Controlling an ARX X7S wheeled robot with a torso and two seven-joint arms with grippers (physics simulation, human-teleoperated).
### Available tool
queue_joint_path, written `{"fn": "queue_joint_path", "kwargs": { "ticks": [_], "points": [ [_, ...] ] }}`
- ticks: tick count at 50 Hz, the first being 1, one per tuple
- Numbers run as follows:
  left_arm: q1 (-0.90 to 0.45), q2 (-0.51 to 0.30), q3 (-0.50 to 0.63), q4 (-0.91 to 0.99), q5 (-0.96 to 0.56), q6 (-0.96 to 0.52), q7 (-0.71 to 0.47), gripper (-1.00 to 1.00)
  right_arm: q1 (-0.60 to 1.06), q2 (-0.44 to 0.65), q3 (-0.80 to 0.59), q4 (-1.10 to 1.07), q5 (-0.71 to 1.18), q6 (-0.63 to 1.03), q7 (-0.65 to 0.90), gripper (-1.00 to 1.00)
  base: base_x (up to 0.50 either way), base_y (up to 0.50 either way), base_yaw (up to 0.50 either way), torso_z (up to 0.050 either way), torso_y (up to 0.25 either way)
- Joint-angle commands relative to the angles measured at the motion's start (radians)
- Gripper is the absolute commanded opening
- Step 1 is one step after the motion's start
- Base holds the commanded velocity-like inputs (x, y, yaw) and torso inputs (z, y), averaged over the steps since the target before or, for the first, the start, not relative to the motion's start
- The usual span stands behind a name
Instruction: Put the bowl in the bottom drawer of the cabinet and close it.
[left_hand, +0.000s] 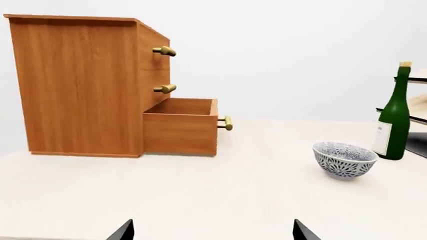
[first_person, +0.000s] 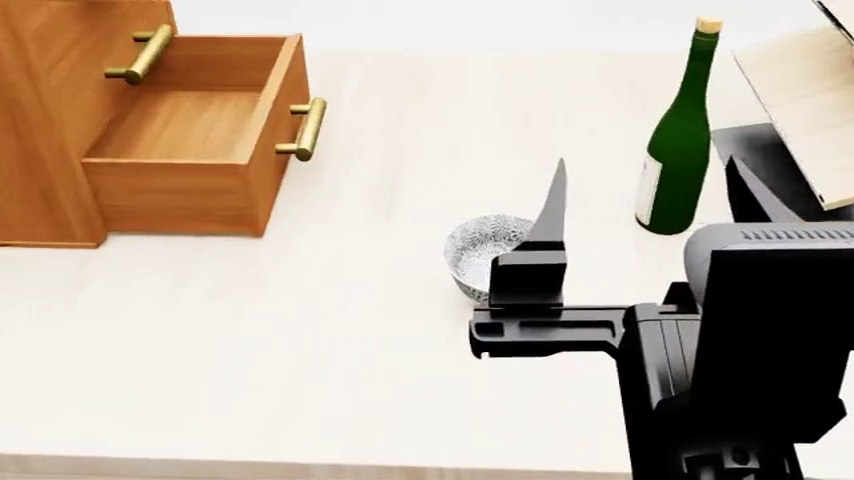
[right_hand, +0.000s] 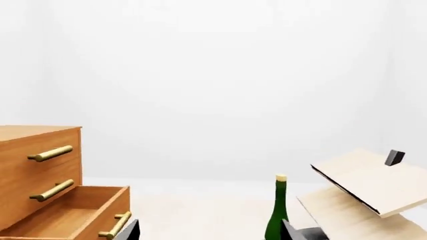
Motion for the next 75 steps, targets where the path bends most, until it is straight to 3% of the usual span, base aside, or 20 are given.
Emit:
{"fn": "queue_joint_path", "kwargs": {
  "ticks": [1,67,75],
  "points": [
    [0.002,-0.011,0.007,-0.012,-0.003,0.019,-0.011,1.00,0.020,0.002,0.010,-0.008,0.016,0.007,0.014,1.00,0.00,0.50,0.00,0.000,0.000],
    [-0.001,-0.058,0.050,-0.010,-0.024,0.029,-0.059,1.00,-0.017,0.015,0.004,0.031,0.072,-0.056,0.071,1.00,0.00,0.50,0.00,0.000,0.000],
    [-0.004,-0.061,0.055,-0.015,-0.024,0.033,-0.065,1.00,-0.016,0.015,0.016,0.045,0.078,-0.051,0.081,1.00,0.08,0.00,0.00,0.000,0.000]
  ]
}}
